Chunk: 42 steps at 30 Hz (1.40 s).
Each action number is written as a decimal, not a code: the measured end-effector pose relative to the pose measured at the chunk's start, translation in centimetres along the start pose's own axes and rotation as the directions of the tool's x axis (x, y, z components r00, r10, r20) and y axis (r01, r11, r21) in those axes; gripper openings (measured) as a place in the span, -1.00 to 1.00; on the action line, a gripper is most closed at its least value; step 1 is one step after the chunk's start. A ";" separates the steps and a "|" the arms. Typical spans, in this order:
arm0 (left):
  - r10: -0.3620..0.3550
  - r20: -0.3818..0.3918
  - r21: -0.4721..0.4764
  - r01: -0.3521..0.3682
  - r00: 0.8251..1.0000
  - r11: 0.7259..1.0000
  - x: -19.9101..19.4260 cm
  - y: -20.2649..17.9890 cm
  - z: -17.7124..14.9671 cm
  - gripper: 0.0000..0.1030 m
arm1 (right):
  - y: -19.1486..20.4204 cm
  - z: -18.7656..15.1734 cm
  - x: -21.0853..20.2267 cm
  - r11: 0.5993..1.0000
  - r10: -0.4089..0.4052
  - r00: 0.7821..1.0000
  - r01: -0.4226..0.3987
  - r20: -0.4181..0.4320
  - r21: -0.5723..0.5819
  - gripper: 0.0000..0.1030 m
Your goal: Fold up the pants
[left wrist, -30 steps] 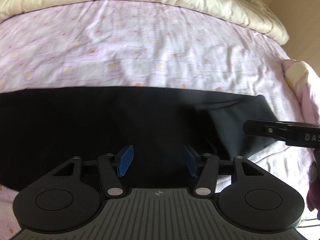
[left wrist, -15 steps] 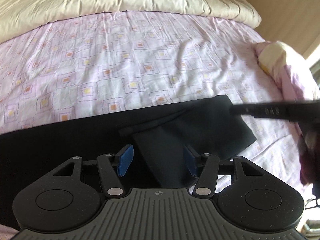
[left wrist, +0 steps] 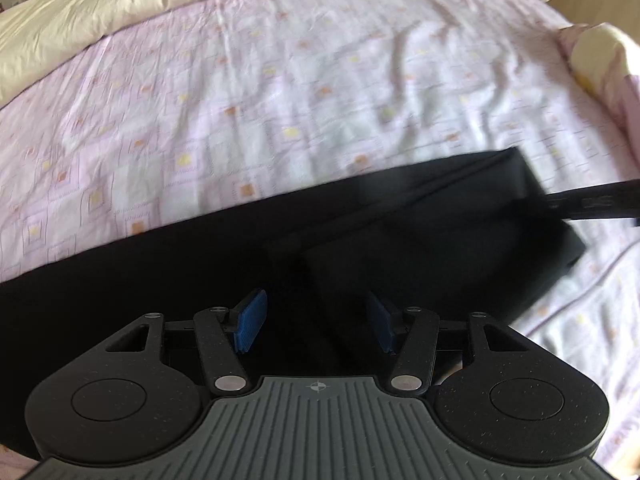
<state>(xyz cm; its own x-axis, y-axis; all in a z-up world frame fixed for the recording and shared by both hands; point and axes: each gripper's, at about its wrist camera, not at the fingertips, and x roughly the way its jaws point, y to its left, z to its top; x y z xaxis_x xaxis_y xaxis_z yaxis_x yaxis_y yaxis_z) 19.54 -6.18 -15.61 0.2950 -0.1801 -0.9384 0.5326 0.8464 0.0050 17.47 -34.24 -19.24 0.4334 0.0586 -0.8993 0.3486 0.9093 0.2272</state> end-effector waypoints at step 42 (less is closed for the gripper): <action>0.078 -0.058 -0.480 -0.096 0.995 0.872 -11.0 7.3 -13.6 -0.27 | 10.8 -13.2 -7.4 0.925 0.306 0.949 -0.316 -0.077 -0.212 -0.30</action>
<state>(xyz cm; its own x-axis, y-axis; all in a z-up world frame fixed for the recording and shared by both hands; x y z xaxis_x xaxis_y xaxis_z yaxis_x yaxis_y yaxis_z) 9.39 8.81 -9.97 0.2892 -0.0845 -0.9535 0.0555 0.9959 -0.0715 7.04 -19.39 -15.02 0.4543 0.3658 -0.8123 0.0091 0.9099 0.4148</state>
